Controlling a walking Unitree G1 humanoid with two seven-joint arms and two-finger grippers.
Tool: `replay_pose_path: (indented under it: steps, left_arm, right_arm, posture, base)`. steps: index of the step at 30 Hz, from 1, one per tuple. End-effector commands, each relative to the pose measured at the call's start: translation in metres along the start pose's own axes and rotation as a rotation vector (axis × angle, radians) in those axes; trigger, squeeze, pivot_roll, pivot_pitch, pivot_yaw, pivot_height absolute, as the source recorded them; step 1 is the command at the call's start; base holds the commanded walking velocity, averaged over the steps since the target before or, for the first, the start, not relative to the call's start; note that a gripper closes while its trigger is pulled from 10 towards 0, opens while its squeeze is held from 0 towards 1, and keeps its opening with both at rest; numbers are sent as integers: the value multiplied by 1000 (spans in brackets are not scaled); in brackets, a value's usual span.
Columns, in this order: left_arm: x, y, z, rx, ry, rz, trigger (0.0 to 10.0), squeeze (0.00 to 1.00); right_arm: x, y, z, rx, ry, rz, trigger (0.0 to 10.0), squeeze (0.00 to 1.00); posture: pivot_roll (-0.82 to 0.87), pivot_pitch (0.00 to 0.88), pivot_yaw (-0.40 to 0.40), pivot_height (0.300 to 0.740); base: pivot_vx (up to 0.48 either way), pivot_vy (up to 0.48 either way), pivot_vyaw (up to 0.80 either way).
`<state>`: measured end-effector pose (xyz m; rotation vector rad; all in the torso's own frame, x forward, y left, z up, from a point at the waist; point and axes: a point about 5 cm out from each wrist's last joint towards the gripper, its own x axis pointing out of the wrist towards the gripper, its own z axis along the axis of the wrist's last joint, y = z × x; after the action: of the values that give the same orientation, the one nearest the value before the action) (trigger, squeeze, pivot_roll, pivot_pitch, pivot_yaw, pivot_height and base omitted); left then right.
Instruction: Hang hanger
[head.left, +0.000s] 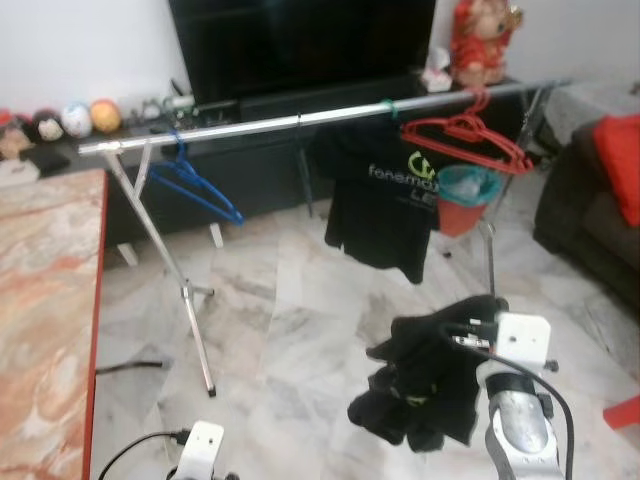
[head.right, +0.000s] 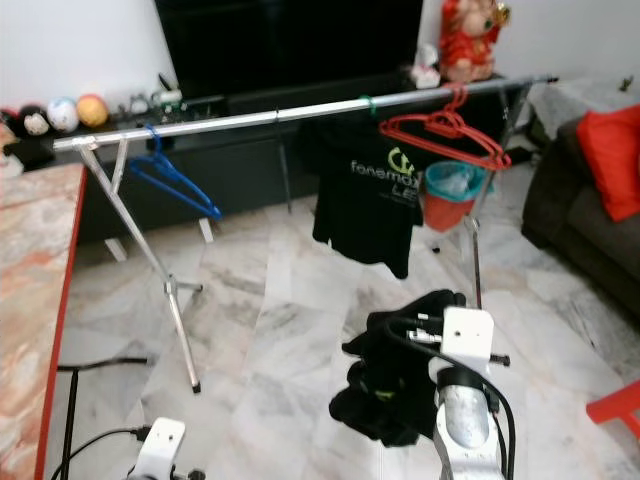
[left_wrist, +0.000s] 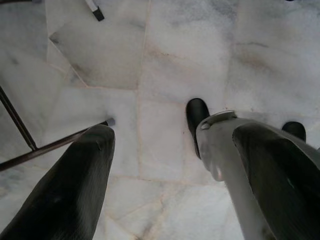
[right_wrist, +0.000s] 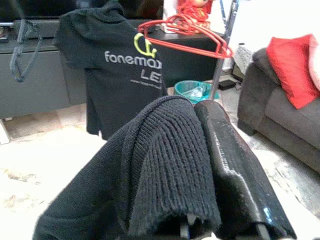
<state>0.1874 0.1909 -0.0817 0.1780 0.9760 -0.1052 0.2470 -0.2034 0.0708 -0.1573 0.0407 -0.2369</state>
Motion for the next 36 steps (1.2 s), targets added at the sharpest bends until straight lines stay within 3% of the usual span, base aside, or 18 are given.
replay_pose_path:
  steps: [1,11,30,36]
  left_arm:
    - [0,2,1,26,2,-4,10000,0]
    - [0,1,2,42,5,-7,10000,0]
    - [0,1,2,41,6,-7,10000,0]
    - [0,2,1,20,-2,7,10000,0]
  right_arm:
    - [4,3,6,12,-25,7,10000,0]
    - [5,4,7,1,-33,16,10000,0]
    - [8,3,8,-7,-37,17,10000,0]
    - [8,4,8,-3,-34,25,10000,0]
  posture:
    - [36,0,-19,740]
    - [37,0,-21,740]
    - [37,0,-22,740]
    - [36,0,-21,740]
  base:
    - [0,0,0]
    - [0,-359,306]
    - [0,-368,0]
    - [0,0,0]
